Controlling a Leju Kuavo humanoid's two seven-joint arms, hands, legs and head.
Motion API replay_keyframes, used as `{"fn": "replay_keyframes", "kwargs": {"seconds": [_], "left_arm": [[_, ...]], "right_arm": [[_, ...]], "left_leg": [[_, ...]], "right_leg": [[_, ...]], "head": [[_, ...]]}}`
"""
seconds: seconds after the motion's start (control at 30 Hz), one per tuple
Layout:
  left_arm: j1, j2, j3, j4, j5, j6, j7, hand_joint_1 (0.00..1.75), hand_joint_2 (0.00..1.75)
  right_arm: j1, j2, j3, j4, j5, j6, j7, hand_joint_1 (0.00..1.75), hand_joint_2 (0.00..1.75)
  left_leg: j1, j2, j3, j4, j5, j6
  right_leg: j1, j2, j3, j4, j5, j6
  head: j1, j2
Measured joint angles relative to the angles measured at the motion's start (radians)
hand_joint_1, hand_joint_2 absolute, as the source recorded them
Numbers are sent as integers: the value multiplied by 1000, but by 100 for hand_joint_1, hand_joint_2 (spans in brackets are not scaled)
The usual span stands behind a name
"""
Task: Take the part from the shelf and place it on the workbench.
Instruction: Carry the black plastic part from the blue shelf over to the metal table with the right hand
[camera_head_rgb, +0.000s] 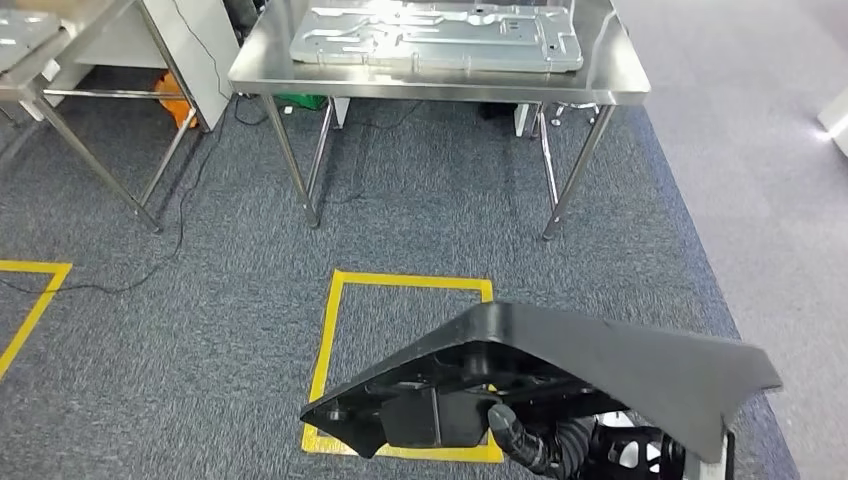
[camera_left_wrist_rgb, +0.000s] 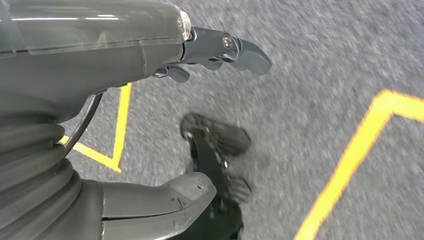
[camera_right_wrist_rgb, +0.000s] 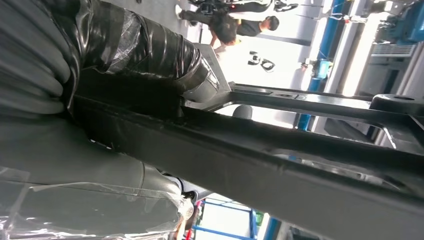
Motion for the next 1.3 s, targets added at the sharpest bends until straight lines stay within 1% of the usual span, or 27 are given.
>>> {"fn": "replay_keyframes", "kwargs": {"seconds": [0.07,0.1,0.13,0.17,0.2,0.27,0.33,0.4,0.47,0.5,0.53,0.6,0.63,0.67,0.7,0.77,0.8,0.83,0.93,1.0,1.03,1.1,1.13,1.17,1.2,1.23,1.3], "left_arm": [[0,0,0,0,0,-1,-1,0,175],[2,0,0,0,0,-1,-2,0,175],[4,-1,0,0,0,-1,-2,0,175],[6,-1,0,0,0,-1,-2,0,175],[7,-1,0,0,0,-1,-2,0,175],[9,0,0,0,-2,0,-2,0,175],[8,1,0,0,-4,-1,-3,0,175],[9,1,0,0,-7,-1,-4,0,175],[9,1,0,0,-9,-1,-4,0,175],[8,0,0,0,-10,-1,-4,0,175],[7,0,0,0,-10,-1,-4,0,175],[6,0,0,0,-11,-1,-5,0,175],[7,0,0,0,-12,-1,-5,0,175],[8,0,0,0,-12,0,-5,0,175],[9,0,1,0,-12,0,-6,0,175],[10,0,1,0,-12,0,-7,0,175],[10,-1,2,0,-12,0,-7,0,175],[9,-2,2,0,-12,0,-7,0,175],[8,-2,4,0,-13,1,-8,0,175],[7,-1,5,0,-13,1,-9,0,175],[5,-1,5,0,-13,1,-9,0,175],[3,-2,5,0,-13,1,-10,0,175],[5,-1,5,0,-14,1,-9,0,175],[7,-1,6,0,-14,1,-9,0,175],[9,-1,6,0,-14,1,-9,0,175],[10,-1,6,0,-14,1,-9,0,175],[12,0,7,0,-14,1,-9,0,175]], "right_arm": [[2,0,0,-1,0,2,0,175,175],[3,0,0,-1,0,2,0,175,175],[4,0,0,-1,0,2,0,175,175],[5,0,0,-1,0,2,1,175,175],[5,0,0,-1,1,2,1,175,175],[5,0,0,0,1,0,1,175,175],[4,0,0,0,2,-4,1,175,175],[3,0,0,0,4,-8,1,175,175],[1,0,-1,0,4,-10,0,175,175],[0,0,-1,0,3,-10,0,175,175],[0,0,-1,0,3,-9,0,175,175],[5,0,-2,-1,5,-9,-1,175,175],[9,0,-2,-1,7,-9,-1,175,175],[12,0,-2,-1,10,-9,-1,175,175],[15,0,-2,-1,12,-9,-2,175,175],[18,0,-2,-4,15,-10,-5,175,175],[19,0,-2,-6,16,-10,-8,175,175],[20,-1,-2,-8,17,-11,-10,175,175],[24,-2,-2,-15,17,-10,-14,175,175],[24,-2,-2,-19,18,-10,-16,175,175],[24,-2,-2,-21,17,-11,-17,175,175],[25,-3,-2,-22,17,-11,-17,175,175],[26,-3,-2,-23,17,-11,-17,175,175],[27,-3,-2,-23,17,-10,-16,175,175],[28,-3,-2,-23,17,-10,-16,175,175],[28,-3,-2,-23,17,-10,-17,175,175],[29,-3,-2,-22,18,-10,-17,175,175]], "left_leg": [[2,-1,-64,114,-56,-6],[3,-2,-101,168,-76,-9],[3,-2,-129,197,-79,-10],[3,-2,-141,191,-63,-9],[3,-2,-135,147,-26,-6],[-1,-2,-99,18,59,5],[-8,-3,-77,-53,73,17],[-9,-6,-68,-65,66,29],[-3,-8,-46,-75,79,44],[-1,-8,-35,-77,77,49],[0,-8,-27,-79,73,52],[0,-8,-19,-79,63,54],[0,-9,-13,-79,57,53],[0,-10,-5,-79,50,52],[0,-10,5,-80,43,50],[0,-12,30,-85,27,45],[-1,-13,38,-88,20,41],[-2,-14,44,-93,14,35],[-4,-14,60,-86,13,15],[-3,-13,50,-41,6,8],[-1,-13,23,9,-10,5],[0,-12,-61,136,-64,0],[0,-12,-101,182,-89,-2],[0,-12,-126,199,-101,-3],[-1,-12,-137,183,-91,-2],[-1,-12,-131,136,-57,2],[-7,-13,-107,14,42,17]], "right_leg": [[1,0,13,-2,-9,-5],[1,1,21,-2,-15,-5],[1,2,30,-3,-21,-4],[1,4,41,-4,-29,-3],[1,5,53,-6,-37,-1],[1,7,76,-9,-52,5],[0,9,88,-15,-64,17],[1,12,95,-10,-64,31],[2,10,99,18,-68,42],[1,9,86,50,-81,46],[-1,7,57,100,-103,51],[-4,6,-30,222,-156,58],[-5,6,-68,262,-171,59],[-6,6,-90,270,-166,59],[-6,6,-94,242,-140,56],[-2,5,-69,119,-39,45],[2,3,-57,65,-6,38],[6,2,-49,31,14,31],[10,6,-33,6,17,13],[6,7,-9,-6,19,1],[5,6,2,-10,16,-3],[6,6,12,-11,4,-9],[7,7,18,-11,-3,-10],[8,9,26,-11,-11,-10],[9,10,36,-10,-20,-9],[11,11,49,-10,-30,-8],[14,12,72,-8,-51,-3]], "head": [[0,0],[-1,0],[-1,0],[-1,0],[-1,0],[-1,0],[-1,0],[-1,0],[0,0],[0,0],[0,0],[-1,0],[-1,0],[-1,0],[0,0],[0,0],[0,0],[0,0],[1,0],[1,0],[1,0],[1,0],[0,0],[0,0],[0,0],[0,0],[1,0]]}}
